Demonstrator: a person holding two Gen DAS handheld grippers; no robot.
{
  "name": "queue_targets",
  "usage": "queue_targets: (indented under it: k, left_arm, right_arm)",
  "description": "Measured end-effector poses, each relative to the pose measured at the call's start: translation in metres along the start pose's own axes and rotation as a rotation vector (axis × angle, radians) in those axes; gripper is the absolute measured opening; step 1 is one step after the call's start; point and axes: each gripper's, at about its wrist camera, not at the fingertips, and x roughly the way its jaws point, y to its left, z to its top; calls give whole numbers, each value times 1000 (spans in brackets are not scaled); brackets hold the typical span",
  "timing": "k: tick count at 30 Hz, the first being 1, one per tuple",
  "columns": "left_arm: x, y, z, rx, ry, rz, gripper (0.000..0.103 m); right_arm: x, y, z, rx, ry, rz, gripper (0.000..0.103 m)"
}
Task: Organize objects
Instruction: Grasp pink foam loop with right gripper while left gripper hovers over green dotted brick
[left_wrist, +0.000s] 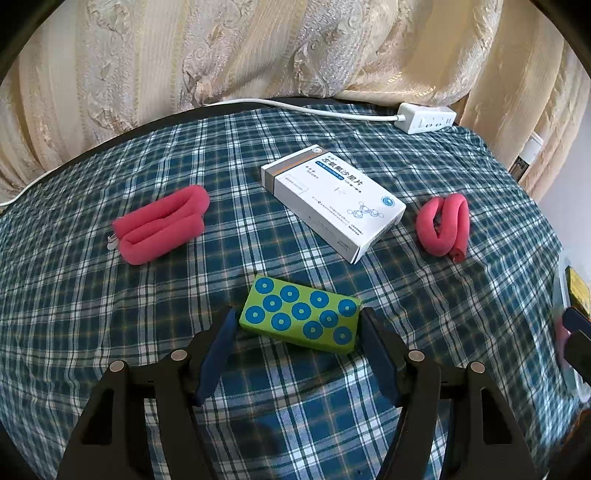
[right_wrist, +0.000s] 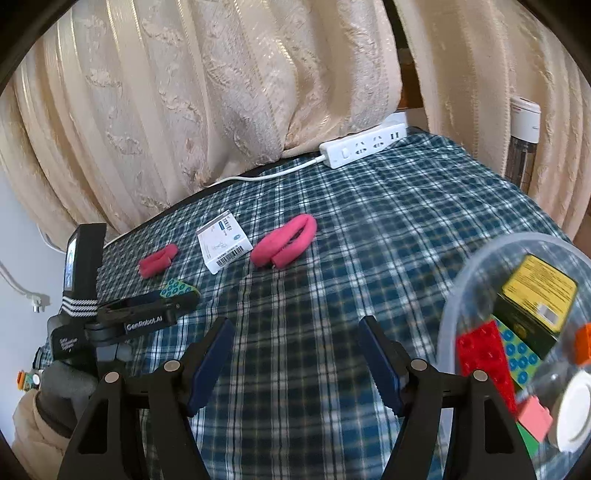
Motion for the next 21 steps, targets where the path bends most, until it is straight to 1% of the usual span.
queue_targets:
  k: [3,5,9,17,21]
  left_arm:
    - [-1,-1,-1,9,-12,2,68]
    - [-1,-3,-2,24,-21,7,65]
    - [-3,-4,-3,37,-34,7,64]
    - [-17,1,-5,26,-67,9,64]
    - [-24,4,-5,10,-82,11,64]
  right_arm:
    - [13,4,6,7,17,1,74]
    - [22,6,10,17,30,6,74]
    - [39,10,17,25,42,-17,74]
    - [70,17,33,31,53,-56,74]
    - [87,23,41,12,57,-79,74]
